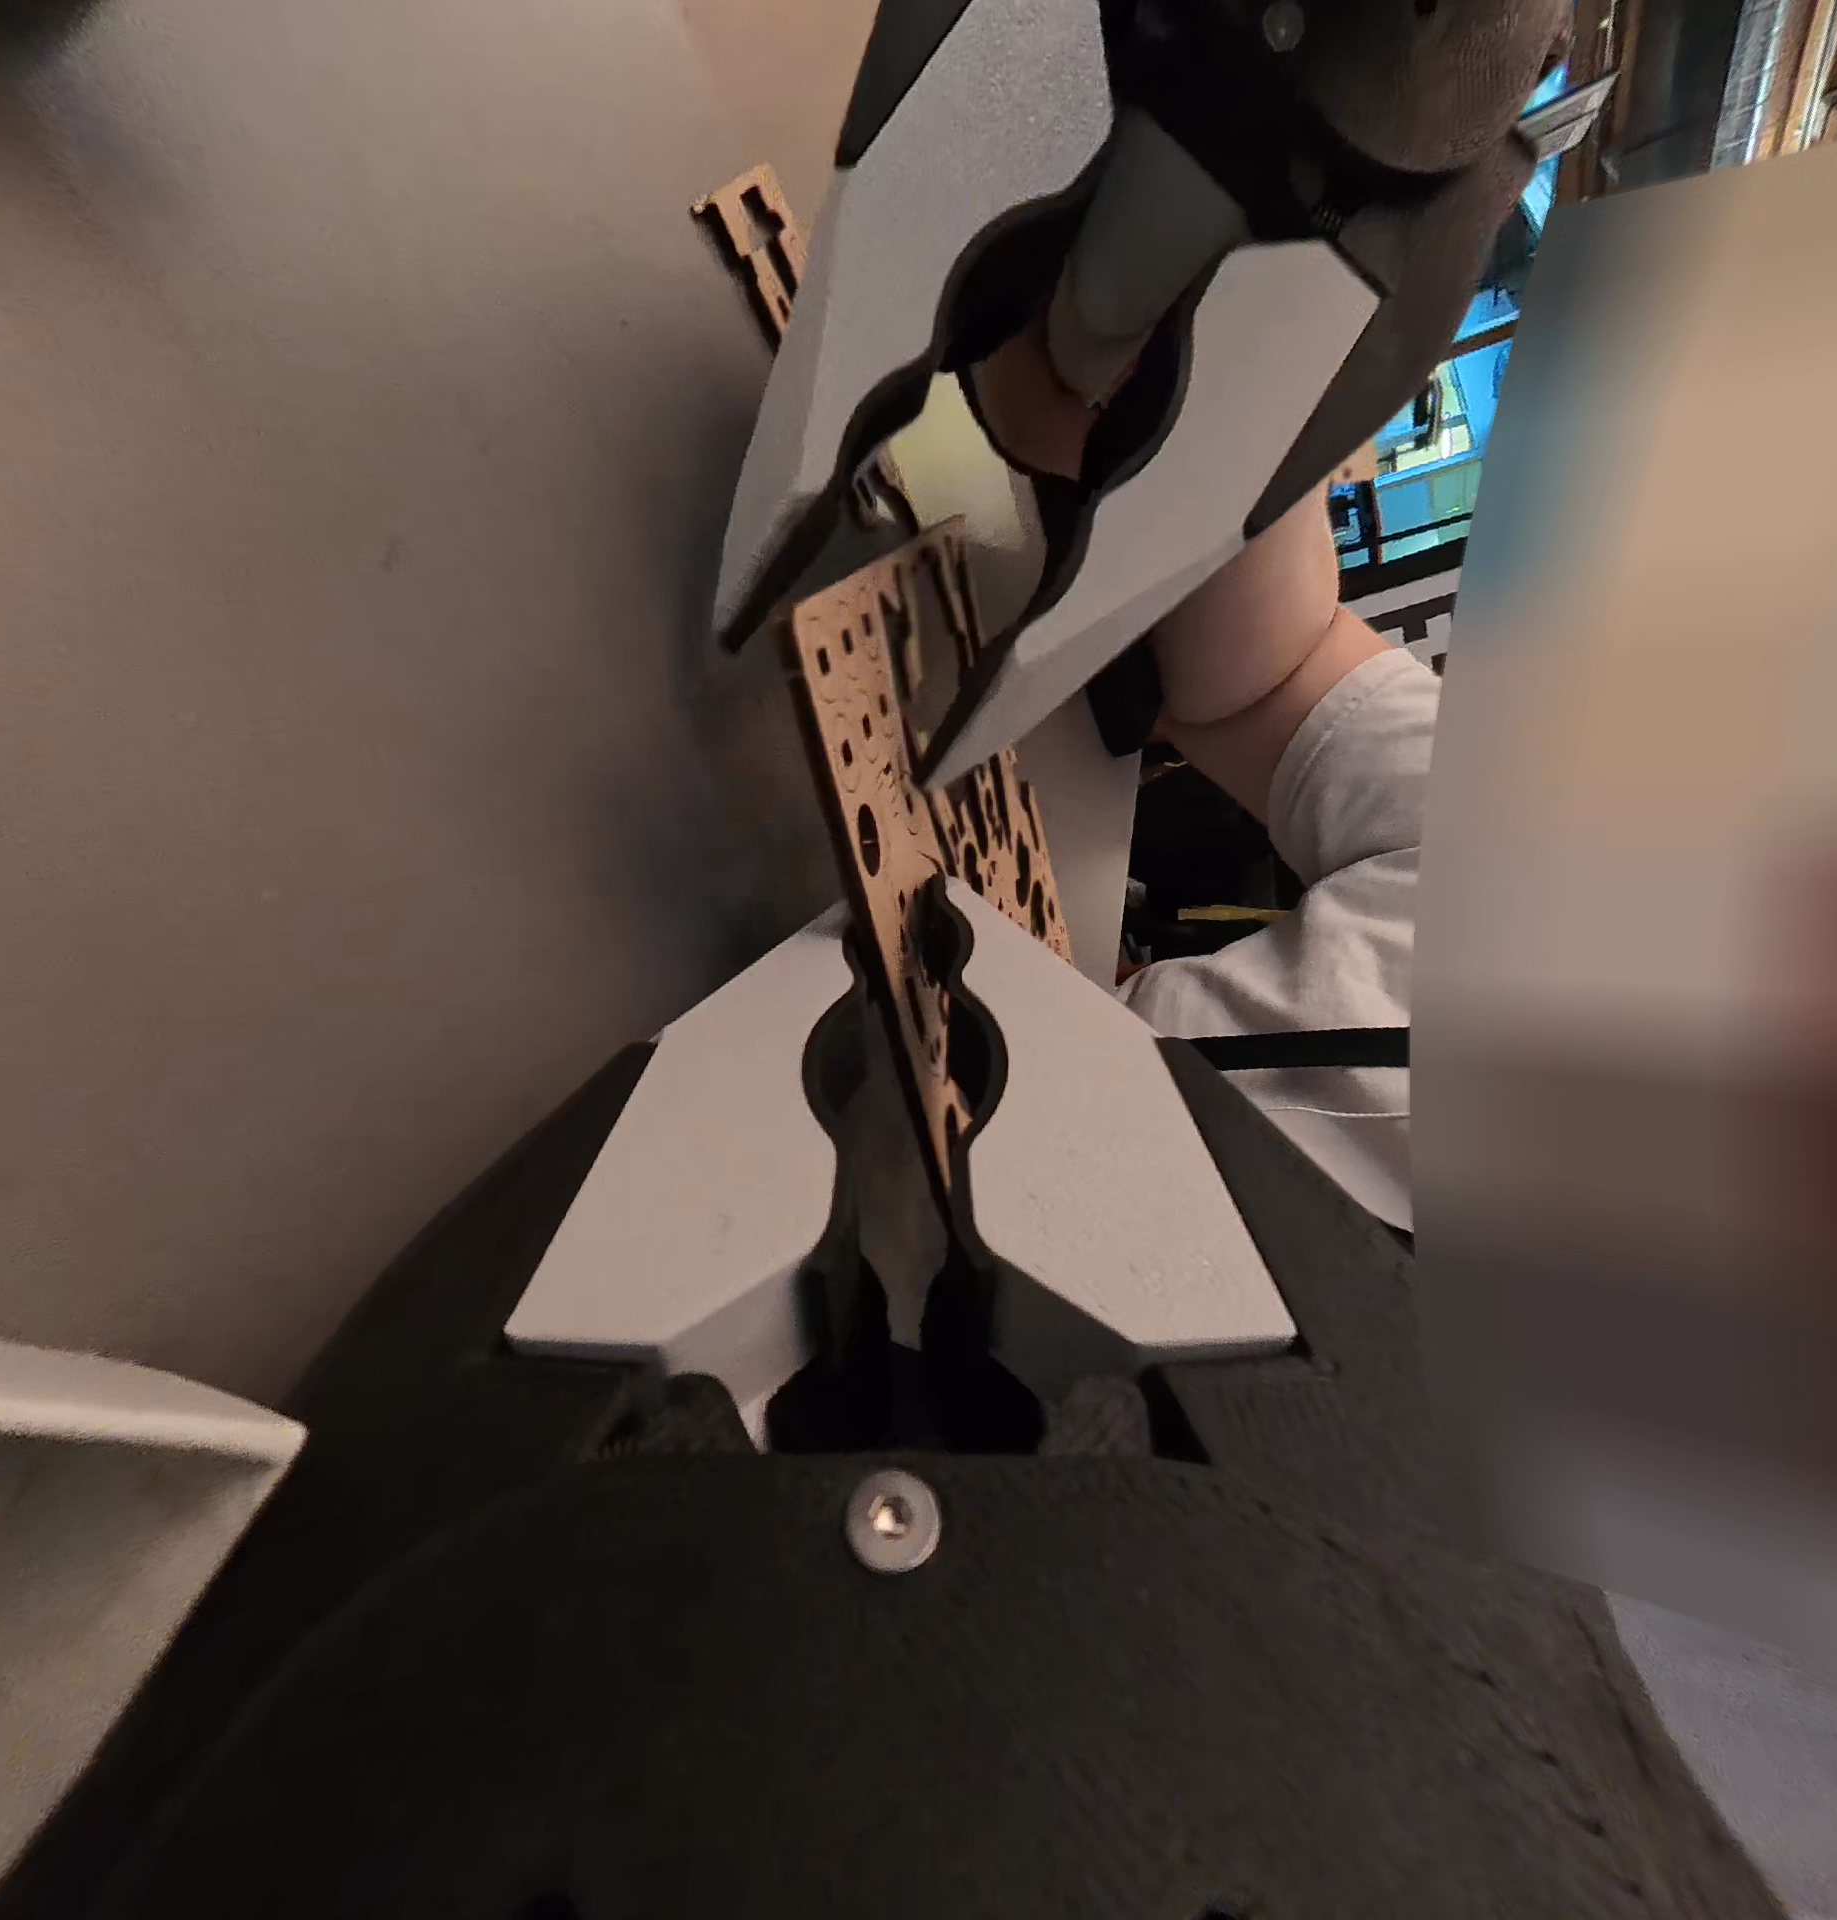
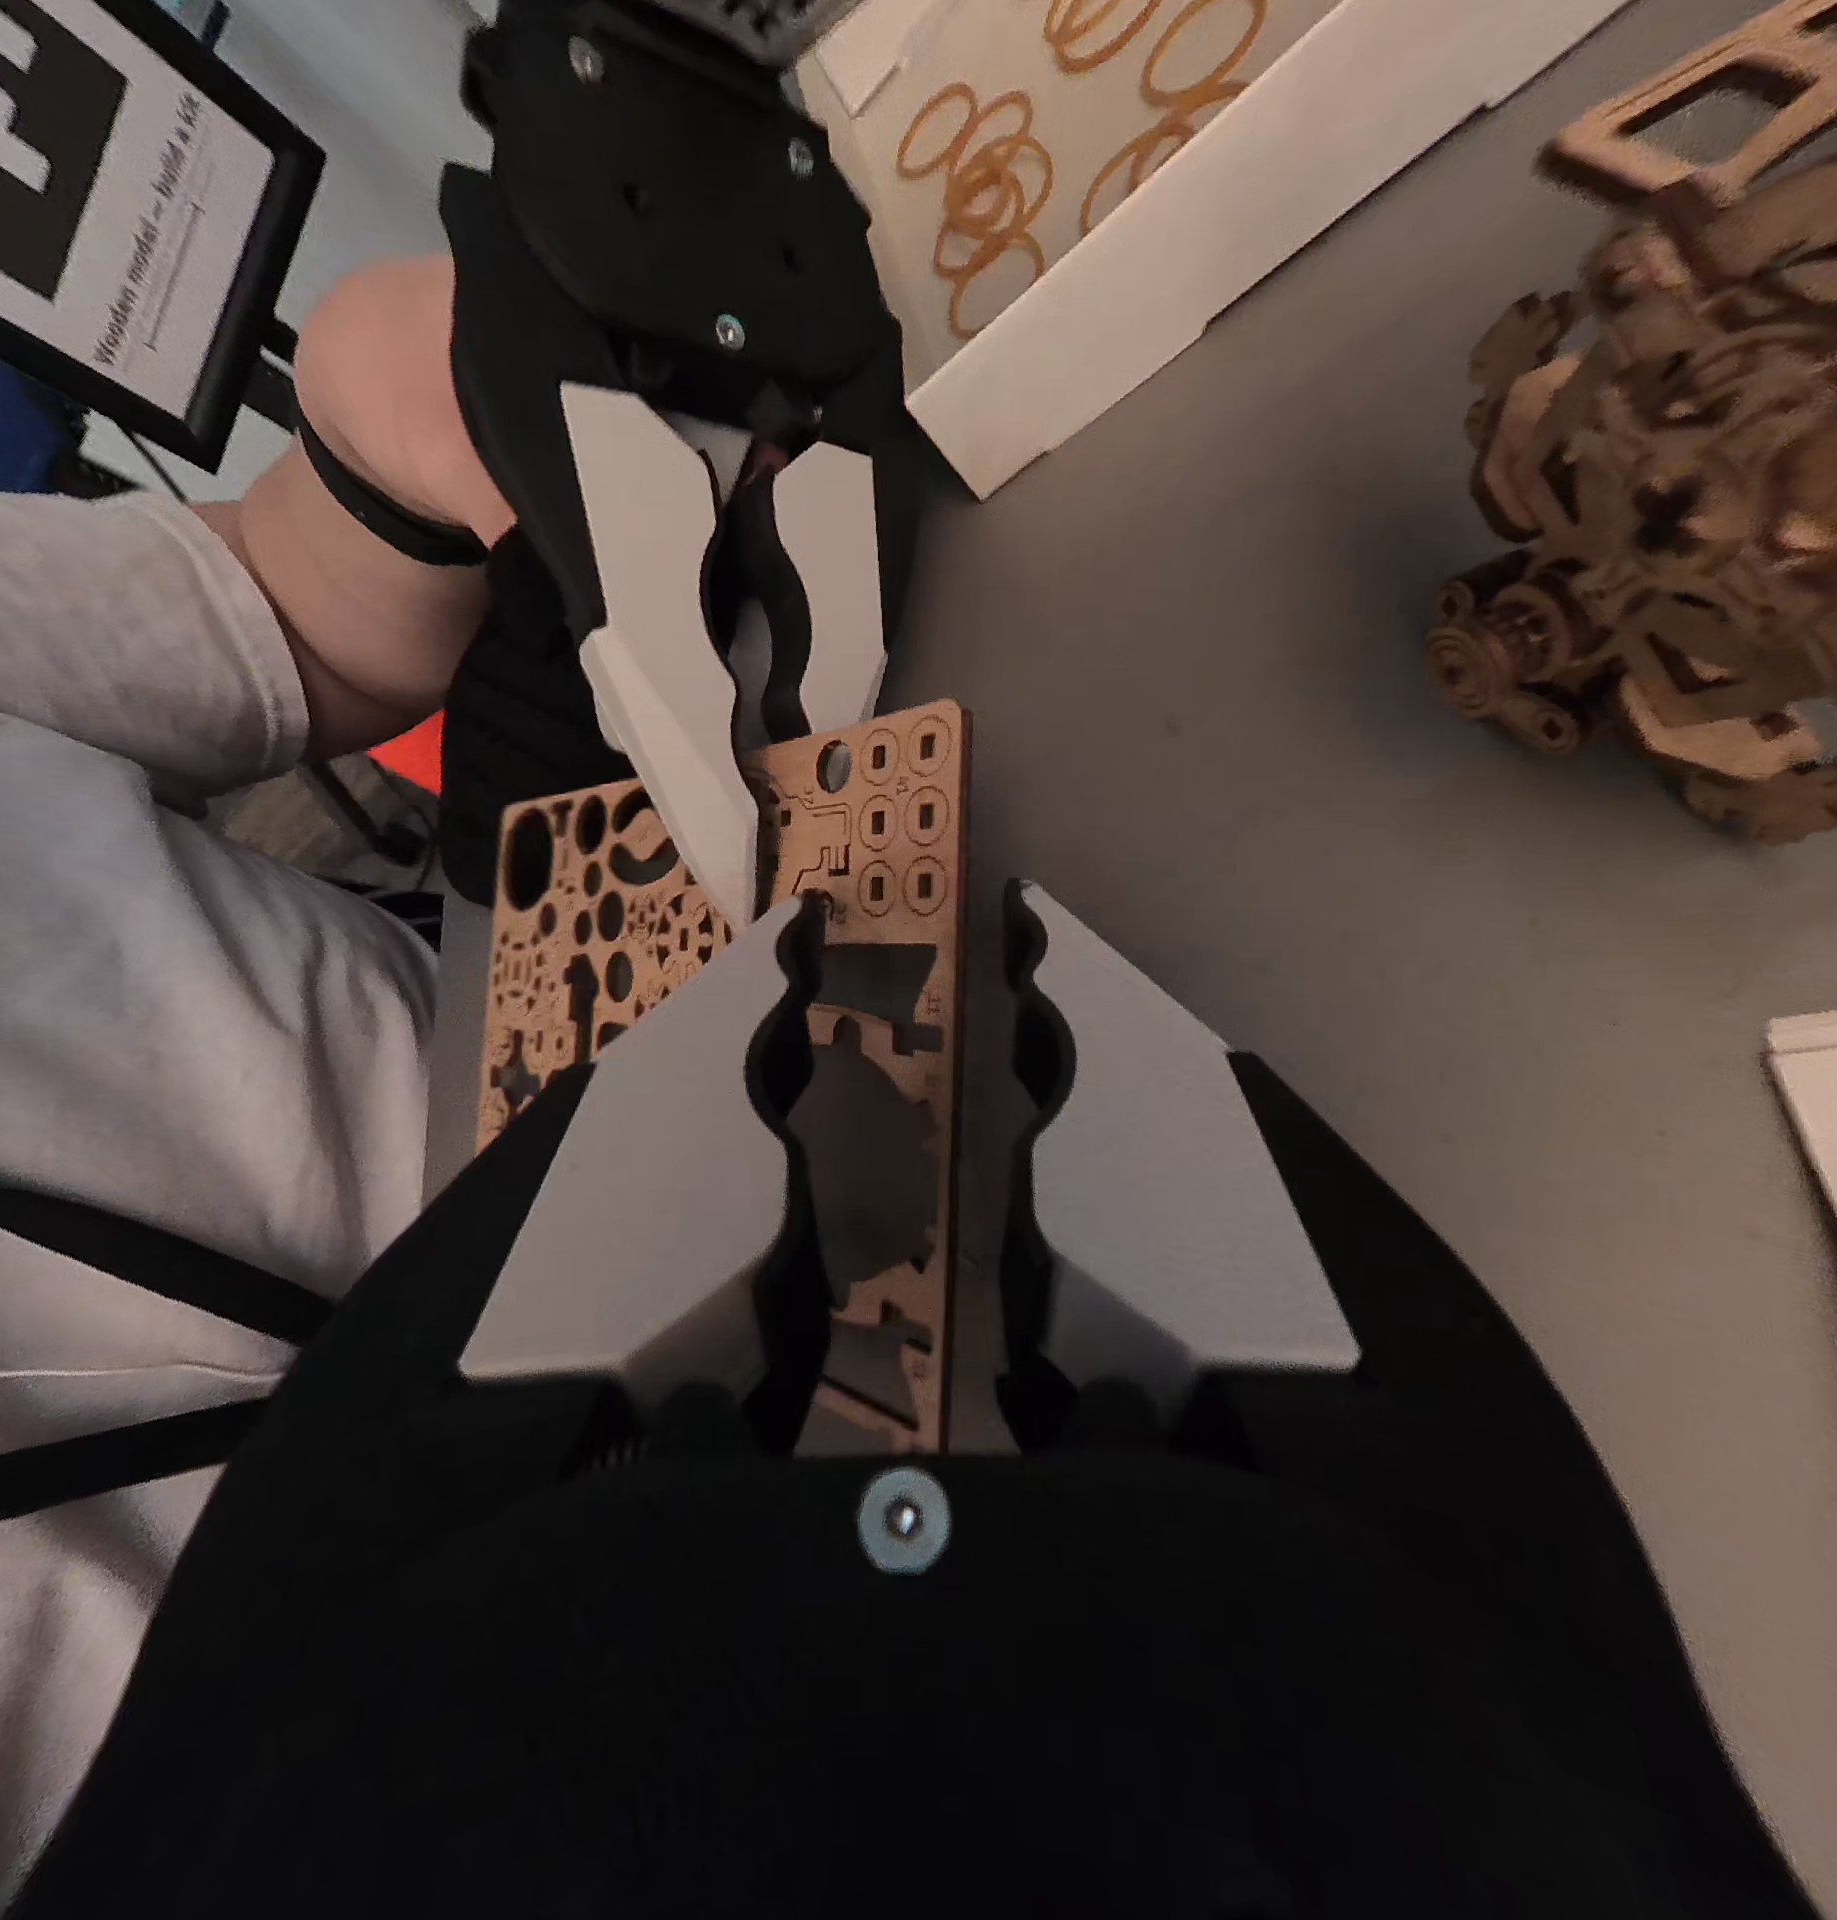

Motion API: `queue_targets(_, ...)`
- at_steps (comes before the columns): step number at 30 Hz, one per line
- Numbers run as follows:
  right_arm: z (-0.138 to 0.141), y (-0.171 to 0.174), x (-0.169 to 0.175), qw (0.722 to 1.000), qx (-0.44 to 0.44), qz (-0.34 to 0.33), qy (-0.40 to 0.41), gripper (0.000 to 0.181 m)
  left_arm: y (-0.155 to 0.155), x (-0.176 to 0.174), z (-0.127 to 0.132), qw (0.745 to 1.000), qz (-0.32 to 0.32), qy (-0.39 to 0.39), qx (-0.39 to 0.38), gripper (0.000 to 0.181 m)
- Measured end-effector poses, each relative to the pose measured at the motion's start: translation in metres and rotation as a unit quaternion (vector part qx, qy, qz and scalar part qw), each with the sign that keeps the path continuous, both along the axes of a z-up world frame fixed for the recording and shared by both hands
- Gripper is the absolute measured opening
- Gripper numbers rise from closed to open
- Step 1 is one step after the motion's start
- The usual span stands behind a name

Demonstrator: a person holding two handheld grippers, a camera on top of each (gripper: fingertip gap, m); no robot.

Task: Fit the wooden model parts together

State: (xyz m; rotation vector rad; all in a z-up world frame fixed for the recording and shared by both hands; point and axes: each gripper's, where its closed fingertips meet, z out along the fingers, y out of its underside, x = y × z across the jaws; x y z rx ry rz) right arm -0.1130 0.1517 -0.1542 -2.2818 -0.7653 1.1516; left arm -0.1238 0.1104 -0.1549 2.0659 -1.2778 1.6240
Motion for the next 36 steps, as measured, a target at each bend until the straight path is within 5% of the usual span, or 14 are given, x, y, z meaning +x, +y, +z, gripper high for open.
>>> queue_targets(6,0.006,-0.002,0.006,0.999,-0.012,-0.003,0.031,0.017,0.001,0.001,0.004,1.000,0.006,0.005,-0.020,0.021)
queue_targets(10,-0.009,-0.007,0.007,1.000,-0.001,0.017,-0.025,0.014,0.013,0.000,0.002,0.999,0.039,0.020,-0.008,0.029)
queue_targets(14,-0.005,-0.008,0.006,0.999,0.015,0.019,-0.027,0.014,0.020,-0.003,0.003,0.998,0.048,0.021,0.044,0.021)
queue_targets(25,0.012,0.000,0.023,0.993,0.114,-0.001,-0.036,0.021,0.007,-0.003,0.000,1.000,0.019,0.019,-0.011,0.005)
queue_targets(31,0.062,0.060,0.094,0.901,0.360,0.053,-0.234,0.025,0.008,-0.004,0.007,0.998,0.021,0.007,-0.058,0.002)
queue_targets(36,0.035,0.125,0.133,0.831,0.332,0.182,-0.408,0.023,0.006,-0.005,0.005,0.999,0.013,0.009,-0.052,0.003)
